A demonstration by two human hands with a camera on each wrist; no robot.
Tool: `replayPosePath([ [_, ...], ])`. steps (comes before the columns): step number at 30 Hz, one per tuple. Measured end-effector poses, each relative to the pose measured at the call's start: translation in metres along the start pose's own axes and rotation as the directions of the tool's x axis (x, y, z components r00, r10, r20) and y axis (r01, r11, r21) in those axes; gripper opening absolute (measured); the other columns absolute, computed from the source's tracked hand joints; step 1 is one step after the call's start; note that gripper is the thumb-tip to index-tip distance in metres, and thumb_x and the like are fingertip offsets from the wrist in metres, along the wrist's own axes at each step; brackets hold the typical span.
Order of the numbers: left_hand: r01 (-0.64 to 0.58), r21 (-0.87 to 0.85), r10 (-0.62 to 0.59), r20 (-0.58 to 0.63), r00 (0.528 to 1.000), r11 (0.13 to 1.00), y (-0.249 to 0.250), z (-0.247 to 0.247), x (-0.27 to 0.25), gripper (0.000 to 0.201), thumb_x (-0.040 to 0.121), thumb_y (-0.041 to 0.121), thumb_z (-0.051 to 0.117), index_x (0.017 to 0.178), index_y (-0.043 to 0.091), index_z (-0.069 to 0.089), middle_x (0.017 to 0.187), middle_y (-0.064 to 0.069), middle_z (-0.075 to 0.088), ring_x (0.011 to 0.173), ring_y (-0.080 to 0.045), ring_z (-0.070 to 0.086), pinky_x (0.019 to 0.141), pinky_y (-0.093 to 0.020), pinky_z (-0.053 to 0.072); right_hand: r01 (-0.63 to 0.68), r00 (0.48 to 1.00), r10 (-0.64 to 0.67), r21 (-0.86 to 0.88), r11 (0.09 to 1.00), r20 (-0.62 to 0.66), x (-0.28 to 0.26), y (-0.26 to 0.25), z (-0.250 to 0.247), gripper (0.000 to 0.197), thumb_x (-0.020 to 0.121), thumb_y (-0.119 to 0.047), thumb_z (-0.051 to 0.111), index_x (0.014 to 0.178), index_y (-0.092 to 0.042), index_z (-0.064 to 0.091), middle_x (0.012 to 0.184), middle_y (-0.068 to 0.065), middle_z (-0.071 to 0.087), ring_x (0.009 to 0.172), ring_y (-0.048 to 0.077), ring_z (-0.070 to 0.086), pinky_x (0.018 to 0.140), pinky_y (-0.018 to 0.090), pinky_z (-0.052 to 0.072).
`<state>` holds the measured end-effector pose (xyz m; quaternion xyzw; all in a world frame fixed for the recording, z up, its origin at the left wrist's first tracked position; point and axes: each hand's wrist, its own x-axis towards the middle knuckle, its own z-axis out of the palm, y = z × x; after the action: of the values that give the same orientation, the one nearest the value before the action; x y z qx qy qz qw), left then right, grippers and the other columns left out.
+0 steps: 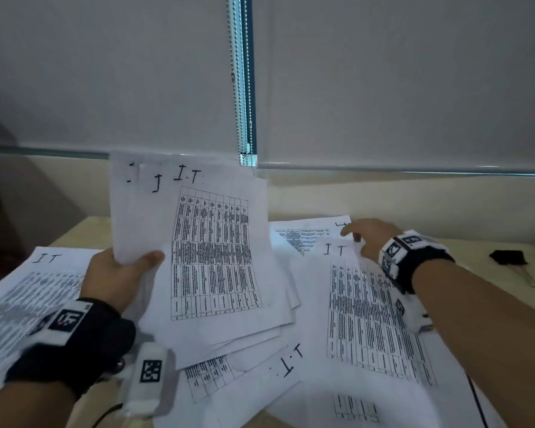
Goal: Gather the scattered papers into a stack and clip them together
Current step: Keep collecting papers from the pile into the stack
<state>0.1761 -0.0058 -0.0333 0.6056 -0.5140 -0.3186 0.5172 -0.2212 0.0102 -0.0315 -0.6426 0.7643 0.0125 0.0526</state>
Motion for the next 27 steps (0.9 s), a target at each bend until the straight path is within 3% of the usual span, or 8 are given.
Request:
replayPosePath([
  [5, -0.027, 0.014, 0.027, 0.029, 0.999, 1.0, 0.011, 0.005, -0.003, 0.038, 0.08, 0.013, 0.072, 0.111, -0.007, 0.061, 0.095, -0.014, 0.061, 0.085, -0.024, 0.054, 0.076, -0.031, 0.038, 0.19, 0.971, -0.182, 0.035, 0.981, -0.157, -0.022, -0.013, -0.063, 0.012, 0.077, -0.024, 0.073, 0.089, -0.026, 0.074, 0.099, 0.0, 0.068, 0.099, 0.023, 0.06, 0.088, 0.033, 0.045],
  [10, -0.079, -0.026, 0.083, 0.28, 0.956, 0.997, 0.034, 0.033, -0.027, 0.025, 0.079, 0.014, 0.073, 0.1, 0.002, 0.065, 0.083, -0.009, 0.068, 0.081, -0.024, 0.063, 0.07, -0.028, 0.045, 0.48, 0.813, -0.42, 0.056, 0.875, -0.404, -0.055, -0.071, -0.124, 0.016, 0.077, -0.035, 0.072, 0.086, -0.021, 0.073, 0.135, 0.002, 0.046, 0.126, 0.021, 0.036, 0.106, 0.039, 0.029],
  [13, -0.052, -0.191, 0.124, 0.387, 0.914, 0.98, 0.056, 0.05, -0.058, 0.005, 0.083, 0.002, 0.065, 0.088, 0.003, 0.064, 0.059, 0.01, 0.069, 0.058, -0.002, 0.065, 0.054, -0.013, 0.049, 0.501, 0.767, -0.449, -0.009, 0.865, -0.457, -0.061, -0.094, -0.141, 0.016, 0.079, -0.033, 0.069, 0.091, -0.023, 0.071, 0.127, 0.003, 0.057, 0.122, 0.022, 0.047, 0.105, 0.042, 0.036],
  [16, 0.016, -0.361, 0.15, 0.426, 0.892, 0.932, 0.067, 0.06, -0.081, 0.008, 0.092, 0.017, 0.054, 0.086, 0.012, 0.058, 0.068, 0.014, 0.064, 0.061, 0.005, 0.058, 0.07, -0.01, 0.047, 0.443, 0.792, -0.364, 0.05, 0.895, -0.491, -0.069, -0.098, -0.148, 0.008, 0.081, -0.029, 0.068, 0.086, -0.024, 0.069, 0.087, -0.005, 0.068, 0.09, 0.017, 0.061, 0.094, 0.039, 0.045],
  [19, -0.011, -0.358, 0.189, 0.466, 0.864, 0.934, 0.066, 0.068, -0.087, 0.04, 0.064, 0.062, 0.068, 0.079, 0.026, 0.06, 0.067, 0.011, 0.071, 0.068, -0.002, 0.065, 0.075, -0.024, 0.052, 0.394, 0.795, -0.323, 0.032, 0.919, -0.513, -0.081, -0.097, -0.151, 0.004, 0.083, -0.034, 0.065, 0.085, -0.03, 0.065, 0.078, -0.014, 0.062, 0.085, 0.012, 0.058, 0.101, 0.042, 0.039],
  [23, -0.073, -0.376, 0.225, 0.377, 0.899, 0.924, 0.068, 0.08, -0.089, 0.011, 0.075, 0.019, 0.073, 0.08, 0.021, 0.064, 0.057, 0.023, 0.068, 0.062, -0.004, 0.067, 0.052, -0.011, 0.051, 0.392, 0.698, -0.215, 0.114, 0.913, -0.683, -0.102, -0.091, -0.152, 0.035, 0.079, -0.043, 0.066, 0.112, -0.035, 0.058, 0.108, -0.01, 0.061, 0.105, 0.013, 0.054, 0.106, 0.045, 0.03],
  [25, -0.079, -0.369, 0.219, 0.355, 0.909, 0.926, 0.072, 0.082, -0.085, 0.011, 0.076, 0.016, 0.073, 0.078, 0.022, 0.065, 0.058, 0.021, 0.069, 0.061, -0.003, 0.067, 0.054, -0.016, 0.05, 0.431, 0.559, 0.006, 0.297, 0.852, -0.829, -0.118, -0.073, -0.144, 0.059, 0.075, -0.046, 0.069, 0.128, -0.037, 0.043, 0.125, -0.005, 0.05, 0.117, 0.015, 0.046, 0.106, 0.044, 0.031],
  [27, -0.057, -0.368, 0.198, 0.358, 0.913, 0.928, 0.078, 0.08, -0.077, 0.01, 0.078, 0.017, 0.072, 0.077, 0.023, 0.065, 0.058, 0.022, 0.069, 0.057, 0.004, 0.066, 0.056, -0.019, 0.049, 0.433, 0.537, 0.265, 0.532, 0.728, -0.801, -0.13, -0.048, -0.123, 0.081, 0.069, -0.05, 0.074, 0.136, -0.037, 0.03, 0.137, 0.0, 0.038, 0.127, 0.019, 0.038, 0.108, 0.046, 0.031],
])
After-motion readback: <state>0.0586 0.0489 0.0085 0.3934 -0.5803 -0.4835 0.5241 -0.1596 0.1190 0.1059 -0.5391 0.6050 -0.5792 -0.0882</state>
